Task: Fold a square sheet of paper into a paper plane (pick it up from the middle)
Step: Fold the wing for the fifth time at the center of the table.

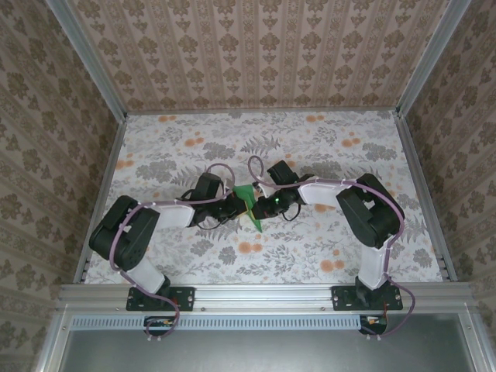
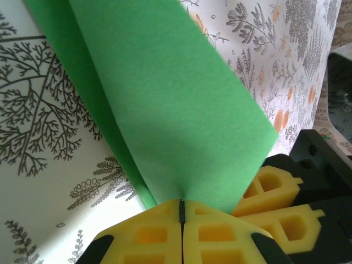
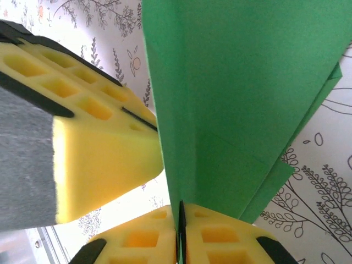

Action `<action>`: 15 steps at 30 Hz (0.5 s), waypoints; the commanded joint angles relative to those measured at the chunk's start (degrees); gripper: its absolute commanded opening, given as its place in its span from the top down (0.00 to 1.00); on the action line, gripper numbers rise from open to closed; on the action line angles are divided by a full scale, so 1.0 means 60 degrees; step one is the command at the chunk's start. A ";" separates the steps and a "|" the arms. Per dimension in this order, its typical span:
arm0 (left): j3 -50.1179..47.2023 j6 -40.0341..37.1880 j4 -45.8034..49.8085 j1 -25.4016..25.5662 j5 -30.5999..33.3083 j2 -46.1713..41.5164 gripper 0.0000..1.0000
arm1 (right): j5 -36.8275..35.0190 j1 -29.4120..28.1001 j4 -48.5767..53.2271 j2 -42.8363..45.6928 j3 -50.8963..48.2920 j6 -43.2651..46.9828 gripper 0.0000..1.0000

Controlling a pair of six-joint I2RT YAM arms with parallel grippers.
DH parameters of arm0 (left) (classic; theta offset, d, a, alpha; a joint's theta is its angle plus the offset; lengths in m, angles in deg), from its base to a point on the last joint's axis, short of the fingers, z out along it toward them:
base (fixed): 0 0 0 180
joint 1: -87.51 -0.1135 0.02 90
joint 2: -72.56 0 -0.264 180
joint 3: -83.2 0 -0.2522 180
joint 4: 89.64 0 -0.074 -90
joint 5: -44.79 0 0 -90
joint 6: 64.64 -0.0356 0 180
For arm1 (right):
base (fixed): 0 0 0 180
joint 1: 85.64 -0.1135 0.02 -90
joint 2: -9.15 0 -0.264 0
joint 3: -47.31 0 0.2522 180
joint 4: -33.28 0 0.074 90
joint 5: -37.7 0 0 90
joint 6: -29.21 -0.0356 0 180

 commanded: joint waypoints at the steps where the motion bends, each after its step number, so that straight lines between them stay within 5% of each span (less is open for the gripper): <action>1: 0.0189 -0.0271 -0.0159 0.0056 -0.0228 0.0270 0.93 | 0.0197 0.0027 0.0123 0.0047 -0.0057 -0.0041 0.81; 15: 0.0383 -0.0219 -0.0169 0.0086 -0.0225 0.0498 0.94 | -0.0765 -0.0097 0.0576 0.0163 -0.0087 0.0891 0.69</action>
